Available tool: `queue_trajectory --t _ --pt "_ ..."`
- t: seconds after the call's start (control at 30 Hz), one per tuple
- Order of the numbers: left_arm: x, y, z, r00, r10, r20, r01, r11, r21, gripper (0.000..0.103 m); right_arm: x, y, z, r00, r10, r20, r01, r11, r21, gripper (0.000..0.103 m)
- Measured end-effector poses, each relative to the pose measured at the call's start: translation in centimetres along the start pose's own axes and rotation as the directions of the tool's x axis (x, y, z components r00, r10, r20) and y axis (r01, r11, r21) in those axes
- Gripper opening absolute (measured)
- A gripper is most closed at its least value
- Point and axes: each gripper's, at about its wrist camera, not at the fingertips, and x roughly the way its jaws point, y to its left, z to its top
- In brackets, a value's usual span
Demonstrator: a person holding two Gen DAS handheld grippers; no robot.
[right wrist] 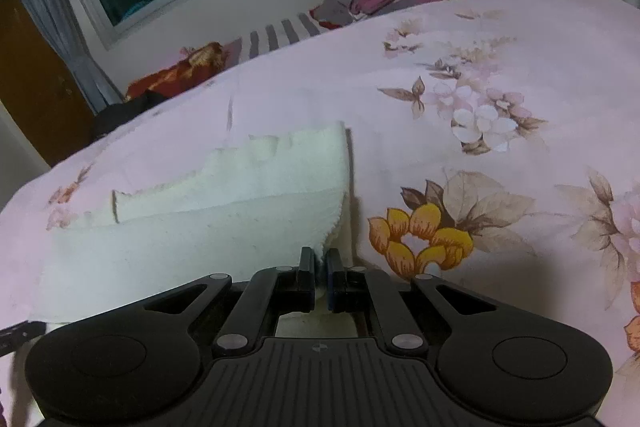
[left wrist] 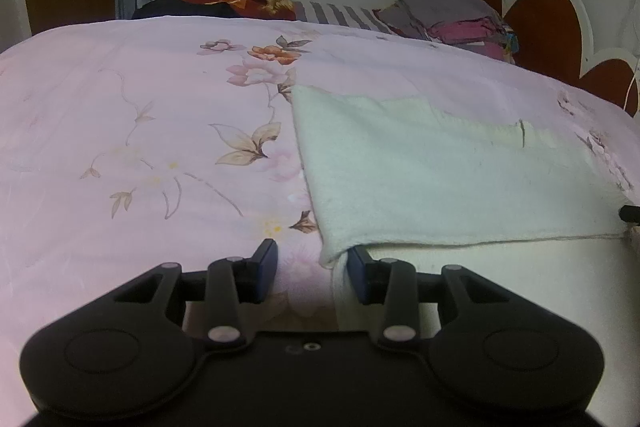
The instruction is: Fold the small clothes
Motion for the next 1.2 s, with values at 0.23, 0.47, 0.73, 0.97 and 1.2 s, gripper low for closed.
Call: queue_trajectory --t 0.23,0.47,0.73,0.97,1.2 --pt "-1.2 0.5 0.2 1.000 -0.028 -0.011 0.028 1.000 -0.005 0.041 -1.0 -0.1 0.4 1.000 -0.026 0.014 0.026 1.000 0.007 0.005" --pt "-3.5 -3.4 1.5 0.984 -0.134 0.119 0.130 0.991 0.042 0.048 -1.9 3.6 0.7 0.998 0.045 0.035 -0.040 0.992 -0.120 0.005" --pt "-0.1 -3.5 0.3 0.993 -0.110 0.040 0.110 0.994 -0.006 0.047 1.2 6.5 -1.7 0.996 0.061 -0.058 -0.072 0.976 -0.204 0.005" --pt "0.0 -3.3 0.2 0.995 -0.091 0.028 0.090 0.995 0.032 0.045 0.9 3.0 -0.4 0.999 -0.002 -0.034 -0.002 0.993 -0.120 0.005" --pt "0.5 -4.5 3.2 0.990 -0.118 0.072 0.111 0.989 0.101 0.069 2.2 2.5 1.6 1.000 -0.025 0.014 0.027 0.992 -0.120 0.005"
